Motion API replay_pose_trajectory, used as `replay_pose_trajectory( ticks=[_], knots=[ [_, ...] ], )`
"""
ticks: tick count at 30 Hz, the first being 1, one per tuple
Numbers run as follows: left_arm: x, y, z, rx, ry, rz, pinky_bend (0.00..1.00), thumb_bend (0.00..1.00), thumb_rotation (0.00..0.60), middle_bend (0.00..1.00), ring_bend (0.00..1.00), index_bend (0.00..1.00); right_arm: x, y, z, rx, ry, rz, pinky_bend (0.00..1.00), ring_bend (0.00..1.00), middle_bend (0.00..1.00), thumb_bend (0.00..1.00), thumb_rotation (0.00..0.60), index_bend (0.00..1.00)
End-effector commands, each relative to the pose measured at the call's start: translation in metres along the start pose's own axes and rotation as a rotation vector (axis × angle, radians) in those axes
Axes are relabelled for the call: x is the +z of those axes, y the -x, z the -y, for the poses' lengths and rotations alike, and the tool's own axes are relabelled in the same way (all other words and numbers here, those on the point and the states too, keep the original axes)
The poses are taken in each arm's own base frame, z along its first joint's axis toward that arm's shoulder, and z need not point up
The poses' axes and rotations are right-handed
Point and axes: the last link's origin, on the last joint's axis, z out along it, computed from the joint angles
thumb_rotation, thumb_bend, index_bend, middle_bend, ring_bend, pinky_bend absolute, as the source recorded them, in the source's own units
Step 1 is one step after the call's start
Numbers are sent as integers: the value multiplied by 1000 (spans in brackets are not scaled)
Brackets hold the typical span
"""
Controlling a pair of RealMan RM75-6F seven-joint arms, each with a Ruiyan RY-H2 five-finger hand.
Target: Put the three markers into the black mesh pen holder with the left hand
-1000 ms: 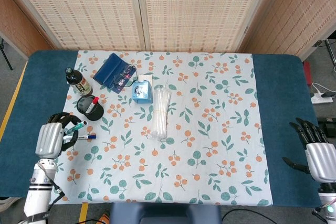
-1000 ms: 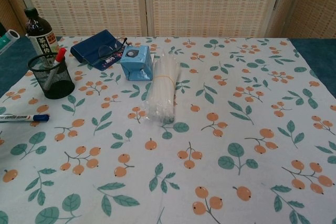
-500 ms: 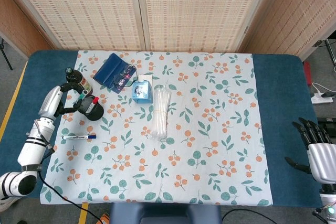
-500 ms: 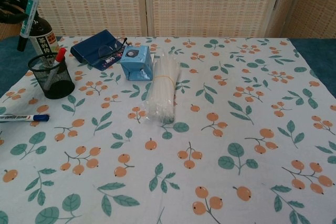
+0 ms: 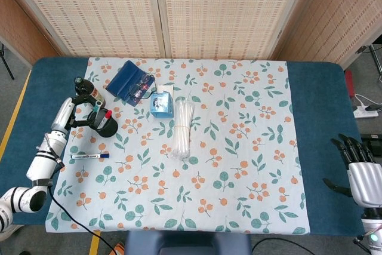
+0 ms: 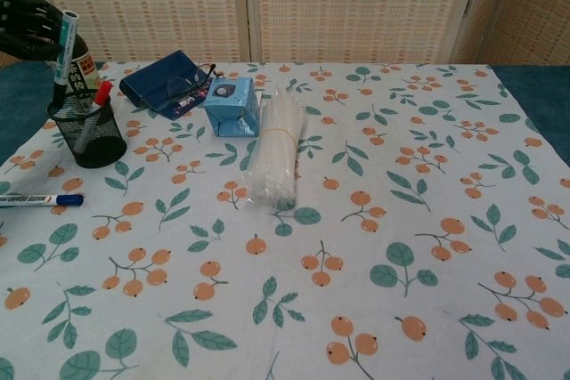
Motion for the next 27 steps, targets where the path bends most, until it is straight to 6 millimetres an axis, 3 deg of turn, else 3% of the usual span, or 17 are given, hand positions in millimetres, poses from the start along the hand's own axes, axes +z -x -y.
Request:
replay_pose_trajectory(
  ticks=[1, 7, 10, 15, 19, 23, 27],
  knots=[
    [6, 7, 2, 15, 5, 11, 211, 400, 600, 595, 233, 491, 0, -1, 0, 0, 0, -2, 150, 85, 62, 0, 600, 142],
    [13, 13, 8, 31, -1, 26, 208, 401, 600, 564, 224, 489, -1, -2, -1, 3, 3, -4, 150, 85, 62, 0, 600, 142],
    [10, 15, 10, 56, -1, 48, 195, 400, 600, 486, 192, 466, -1, -1, -1, 4, 3, -2, 149, 85, 62, 0, 600, 142],
    [1, 21, 11, 165, 10, 133, 136, 400, 600, 283, 88, 340, 0, 1, 0, 6, 0, 14, 148, 85, 62, 0, 600, 144],
    [-4, 25, 5, 232, 45, 149, 126, 400, 600, 241, 58, 316, -1, 0, 1, 6, -4, 12, 147, 85, 62, 0, 600, 146],
    [-18, 28, -6, 322, 116, 124, 128, 401, 600, 264, 59, 315, -1, -2, 2, 9, -9, 2, 147, 85, 62, 0, 600, 146],
    [-62, 34, -12, 481, 173, -10, 182, 401, 600, 404, 151, 405, -2, -2, 2, 14, -15, -2, 147, 85, 62, 0, 600, 146]
  ],
)
